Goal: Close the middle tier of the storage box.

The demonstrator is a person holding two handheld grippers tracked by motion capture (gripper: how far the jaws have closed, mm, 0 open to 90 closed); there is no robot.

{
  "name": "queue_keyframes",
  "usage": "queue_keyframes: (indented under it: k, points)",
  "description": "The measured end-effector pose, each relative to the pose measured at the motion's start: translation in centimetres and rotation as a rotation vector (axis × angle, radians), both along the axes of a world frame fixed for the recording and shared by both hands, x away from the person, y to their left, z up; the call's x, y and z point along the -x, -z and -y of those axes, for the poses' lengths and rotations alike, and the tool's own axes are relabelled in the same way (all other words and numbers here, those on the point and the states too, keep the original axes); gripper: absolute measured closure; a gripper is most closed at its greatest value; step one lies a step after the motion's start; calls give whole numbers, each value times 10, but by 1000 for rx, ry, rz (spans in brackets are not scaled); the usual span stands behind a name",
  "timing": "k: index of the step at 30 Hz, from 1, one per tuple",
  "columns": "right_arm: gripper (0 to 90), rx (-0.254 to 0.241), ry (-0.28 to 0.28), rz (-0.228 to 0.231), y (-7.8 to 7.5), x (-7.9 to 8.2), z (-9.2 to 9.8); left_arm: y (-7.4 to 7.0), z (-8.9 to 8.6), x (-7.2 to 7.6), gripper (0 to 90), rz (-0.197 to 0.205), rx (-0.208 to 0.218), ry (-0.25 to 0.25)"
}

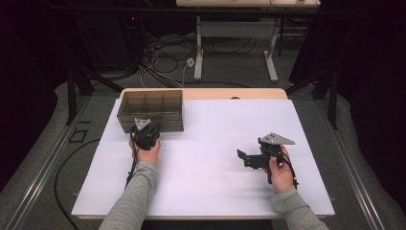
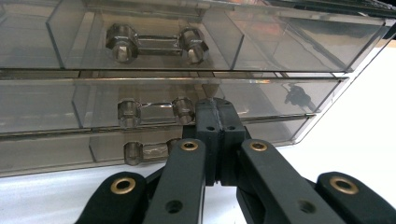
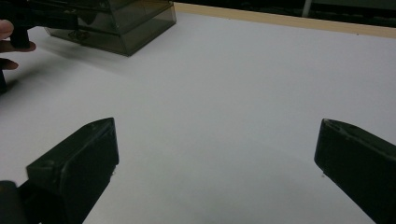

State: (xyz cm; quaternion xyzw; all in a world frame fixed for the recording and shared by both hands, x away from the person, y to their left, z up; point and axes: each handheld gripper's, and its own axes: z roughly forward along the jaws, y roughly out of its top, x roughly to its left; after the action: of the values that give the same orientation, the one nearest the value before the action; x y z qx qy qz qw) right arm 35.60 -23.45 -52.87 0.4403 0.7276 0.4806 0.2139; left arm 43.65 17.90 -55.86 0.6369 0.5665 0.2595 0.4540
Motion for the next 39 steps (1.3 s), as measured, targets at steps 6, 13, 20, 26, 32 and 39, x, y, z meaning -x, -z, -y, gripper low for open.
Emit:
queue_keyframes:
  k: [6,13,20,26,32,39]
  points:
    - [0,4,-3,0,1,0,0,-3,-1,3,898,-6,-6,0]
    - [0,-2,-4,-1,0,0,-1,-10,-5,9,888,-3,3,-5]
    - [0,-3,-5,0,0,-1,-1,-16,-3,14,839,-12,11,25]
    - [0,-8,-3,0,0,-1,-1,-23,0,21,714,-2,14,48]
    - [0,-3,-3,3,-1,0,-1,-29,2,29,599,-11,26,83]
    - [0,-8,-3,3,-1,-1,0,-38,4,39,444,-3,18,115]
